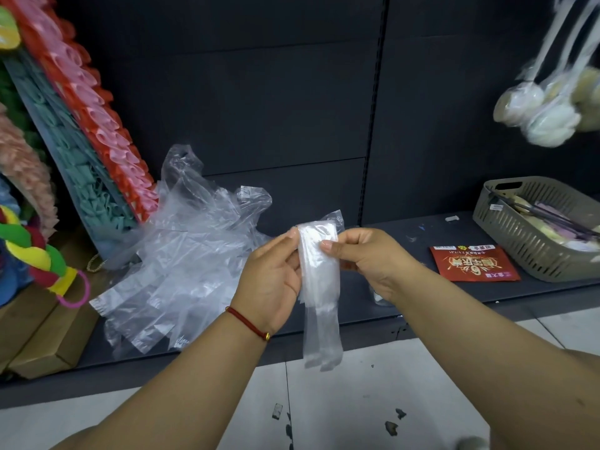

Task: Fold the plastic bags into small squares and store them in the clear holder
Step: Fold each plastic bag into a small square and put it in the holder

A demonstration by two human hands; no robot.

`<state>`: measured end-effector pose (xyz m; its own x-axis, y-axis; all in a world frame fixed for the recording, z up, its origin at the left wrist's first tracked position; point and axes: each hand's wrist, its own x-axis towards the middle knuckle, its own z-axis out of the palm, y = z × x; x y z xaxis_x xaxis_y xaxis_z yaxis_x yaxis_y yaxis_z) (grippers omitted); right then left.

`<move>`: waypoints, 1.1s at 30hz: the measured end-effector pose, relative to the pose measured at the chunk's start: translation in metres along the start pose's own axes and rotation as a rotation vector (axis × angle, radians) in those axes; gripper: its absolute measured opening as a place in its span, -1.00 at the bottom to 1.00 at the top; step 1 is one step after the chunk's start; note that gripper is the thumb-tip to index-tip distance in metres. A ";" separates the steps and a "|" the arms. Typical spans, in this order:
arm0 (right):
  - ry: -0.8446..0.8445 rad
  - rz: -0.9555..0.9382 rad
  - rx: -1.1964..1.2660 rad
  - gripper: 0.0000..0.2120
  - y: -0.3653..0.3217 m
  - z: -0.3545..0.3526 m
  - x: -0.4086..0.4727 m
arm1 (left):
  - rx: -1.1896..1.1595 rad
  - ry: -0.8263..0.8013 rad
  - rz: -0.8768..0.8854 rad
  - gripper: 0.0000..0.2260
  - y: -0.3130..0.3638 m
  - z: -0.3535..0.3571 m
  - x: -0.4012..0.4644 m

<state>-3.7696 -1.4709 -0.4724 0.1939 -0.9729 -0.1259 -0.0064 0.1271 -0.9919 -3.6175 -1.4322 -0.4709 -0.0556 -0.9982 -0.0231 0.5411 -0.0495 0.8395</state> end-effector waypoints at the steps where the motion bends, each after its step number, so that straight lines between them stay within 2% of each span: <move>1: -0.004 -0.013 0.004 -0.70 0.000 0.001 0.000 | 0.024 0.006 0.016 -0.74 -0.001 0.000 0.000; 3: -0.007 -0.038 0.012 -0.76 0.000 0.002 -0.001 | 0.094 -0.005 0.044 -0.77 -0.003 -0.001 -0.001; 9: 0.019 -0.081 -0.014 -0.84 -0.001 0.004 -0.002 | 0.134 -0.004 0.083 -0.60 -0.004 -0.001 0.001; 13: 0.048 -0.124 0.019 -0.82 -0.002 0.007 -0.004 | 0.105 0.010 0.083 -0.59 -0.004 -0.001 0.003; 16: 0.072 -0.150 0.080 -0.76 -0.001 0.008 -0.004 | 0.117 0.079 0.087 -0.63 -0.005 -0.001 0.003; 18: 0.118 -0.176 0.100 -0.72 -0.001 0.007 -0.003 | 0.204 0.100 0.029 -0.70 -0.007 -0.003 0.003; 20: 0.178 -0.192 0.110 -0.69 -0.002 0.004 -0.001 | 0.449 0.070 -0.043 -0.82 -0.012 -0.007 0.002; 23: 0.200 -0.175 0.049 -0.71 -0.005 0.000 0.000 | 0.644 0.092 -0.045 -0.90 -0.014 -0.009 0.001; 25: 0.200 -0.117 -0.062 -0.71 -0.009 0.000 -0.003 | 0.622 0.156 -0.002 -0.88 -0.009 -0.011 0.001; 27: 0.184 0.012 -0.148 -0.60 -0.014 -0.002 -0.007 | 0.571 0.209 0.038 -0.90 -0.002 -0.014 0.003; 31: -0.124 0.398 0.029 -0.29 -0.023 0.001 -0.020 | 0.564 0.260 0.106 -0.91 0.006 -0.016 0.005; 33: -0.244 0.465 0.089 -0.18 -0.022 0.005 -0.024 | 0.560 0.253 0.118 -0.92 0.009 -0.014 0.003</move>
<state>-3.7688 -1.4496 -0.4479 0.4131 -0.7378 -0.5338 -0.0652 0.5607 -0.8255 -3.6012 -1.4365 -0.4709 0.2151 -0.9764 0.0173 0.0055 0.0189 0.9998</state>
